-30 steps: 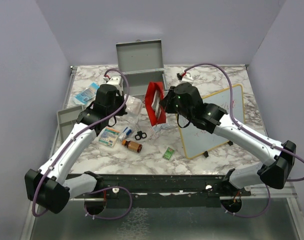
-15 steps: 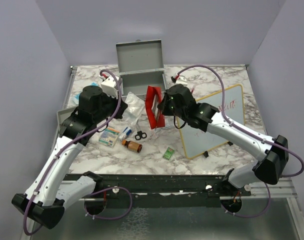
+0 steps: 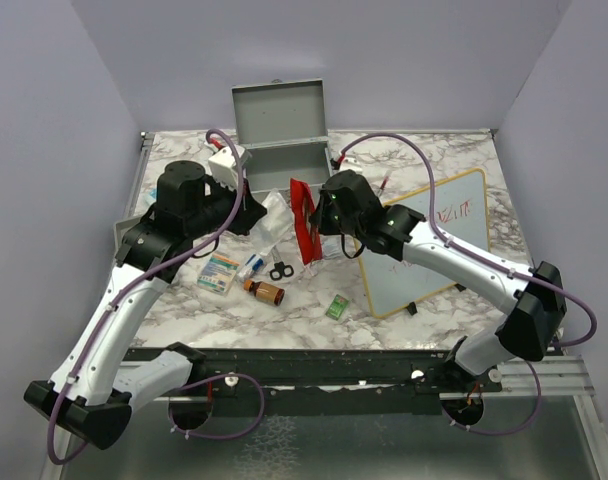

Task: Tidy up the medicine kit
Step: Pick up the medical item at the center of the board, then place the medical item at the medicine pouch.

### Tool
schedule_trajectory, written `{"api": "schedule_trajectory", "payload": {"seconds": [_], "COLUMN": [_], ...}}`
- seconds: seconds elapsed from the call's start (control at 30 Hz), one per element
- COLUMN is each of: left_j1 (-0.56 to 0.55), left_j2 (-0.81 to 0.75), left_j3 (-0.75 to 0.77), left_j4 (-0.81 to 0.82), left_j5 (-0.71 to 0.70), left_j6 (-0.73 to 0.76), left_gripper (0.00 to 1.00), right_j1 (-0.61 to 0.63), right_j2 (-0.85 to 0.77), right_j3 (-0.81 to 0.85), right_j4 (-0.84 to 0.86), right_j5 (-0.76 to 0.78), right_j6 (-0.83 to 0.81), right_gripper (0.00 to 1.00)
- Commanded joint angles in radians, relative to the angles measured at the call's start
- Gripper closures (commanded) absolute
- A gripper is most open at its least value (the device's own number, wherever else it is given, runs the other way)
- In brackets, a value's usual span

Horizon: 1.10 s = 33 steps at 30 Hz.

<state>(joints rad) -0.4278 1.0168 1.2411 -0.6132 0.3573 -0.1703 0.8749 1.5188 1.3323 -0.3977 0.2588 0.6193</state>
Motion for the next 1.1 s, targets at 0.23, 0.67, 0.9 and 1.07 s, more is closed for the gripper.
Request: {"api": "schedule_trajectory", "payload": {"seconds": [0.23,0.67,0.9,1.07], "left_j1": [-0.003,-0.003,-0.003,-0.003], "left_j2": [-0.033,-0.054,-0.026,0.014], "left_j3": [0.046,0.016,-0.083,-0.119], "left_j4": [-0.043,0.051,0.197,0.238], "left_j5": [-0.145,-0.135,-0.157,-0.252], "left_j6": [-0.121,-0.217,-0.288,-0.315], "left_gripper": [1.00,1.00,1.00,1.00], "right_j1": [-0.002,-0.002,-0.002,-0.001], "right_j2": [0.053,0.117,0.123,0.127], "right_j3": [0.084,0.154,0.161,0.166], "right_j4": [-0.077,-0.087,-0.066,-0.064], "right_j5": [0.119,0.106,0.068,0.057], "right_j6": [0.039,0.059,0.086,0.101], "right_gripper": [1.00,1.00,1.00,1.00]}}
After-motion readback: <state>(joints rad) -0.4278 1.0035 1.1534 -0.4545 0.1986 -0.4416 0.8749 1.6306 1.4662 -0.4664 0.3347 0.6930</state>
